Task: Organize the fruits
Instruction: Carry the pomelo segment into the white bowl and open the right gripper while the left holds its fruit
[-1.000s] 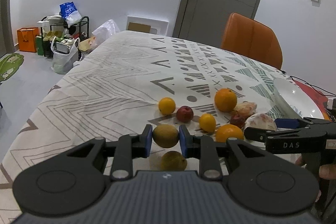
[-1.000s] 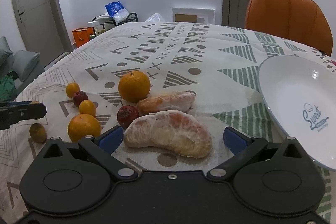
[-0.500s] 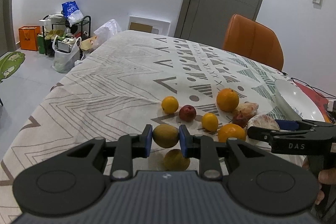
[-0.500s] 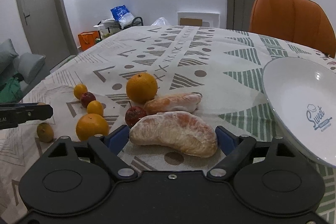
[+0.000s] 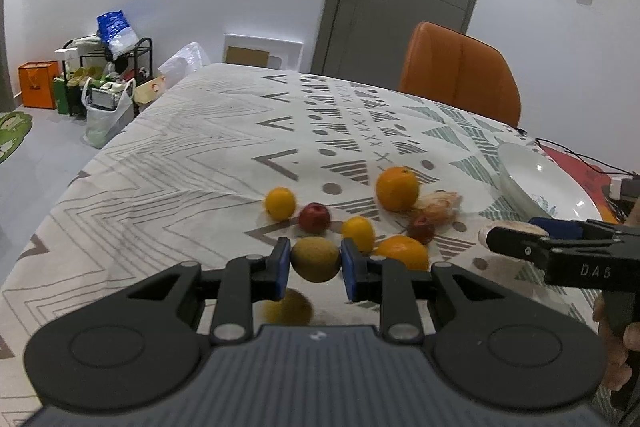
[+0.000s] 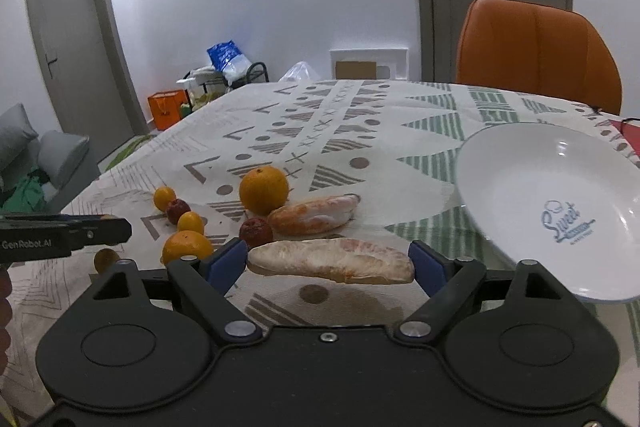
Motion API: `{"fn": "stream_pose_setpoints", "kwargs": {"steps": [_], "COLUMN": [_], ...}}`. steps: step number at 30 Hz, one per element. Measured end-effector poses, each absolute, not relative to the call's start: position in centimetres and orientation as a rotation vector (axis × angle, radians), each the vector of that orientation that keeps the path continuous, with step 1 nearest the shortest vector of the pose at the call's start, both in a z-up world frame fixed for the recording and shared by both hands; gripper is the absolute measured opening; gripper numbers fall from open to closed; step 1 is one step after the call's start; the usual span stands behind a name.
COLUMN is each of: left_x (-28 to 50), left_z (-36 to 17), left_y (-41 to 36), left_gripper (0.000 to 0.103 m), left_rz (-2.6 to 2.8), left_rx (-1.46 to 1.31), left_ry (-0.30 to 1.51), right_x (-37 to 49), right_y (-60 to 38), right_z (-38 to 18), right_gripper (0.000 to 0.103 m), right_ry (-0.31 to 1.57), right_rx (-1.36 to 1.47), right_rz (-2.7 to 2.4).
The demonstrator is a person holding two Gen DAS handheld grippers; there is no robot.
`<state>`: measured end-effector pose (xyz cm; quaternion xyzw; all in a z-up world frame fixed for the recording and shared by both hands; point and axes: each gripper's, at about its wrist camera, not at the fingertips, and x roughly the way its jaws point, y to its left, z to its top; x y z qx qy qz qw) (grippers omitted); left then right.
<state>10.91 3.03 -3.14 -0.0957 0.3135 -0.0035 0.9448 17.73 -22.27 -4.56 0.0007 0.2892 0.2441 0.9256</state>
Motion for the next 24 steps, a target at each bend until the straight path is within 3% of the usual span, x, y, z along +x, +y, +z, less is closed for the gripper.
{"fn": "stream_pose_setpoints", "kwargs": {"steps": [24], "left_x": [13.1], "left_z": [-1.6], "left_y": [-4.1], "left_gripper": [0.025], "left_rz": [-0.103], "left_rx": [-0.091], "left_ry": [0.611], "right_x": [17.3], "right_y": [-30.0], "right_z": [-3.1], "right_gripper": [0.084], "right_ry": [0.496], "right_rx": [0.11], "right_rz": [0.409]}}
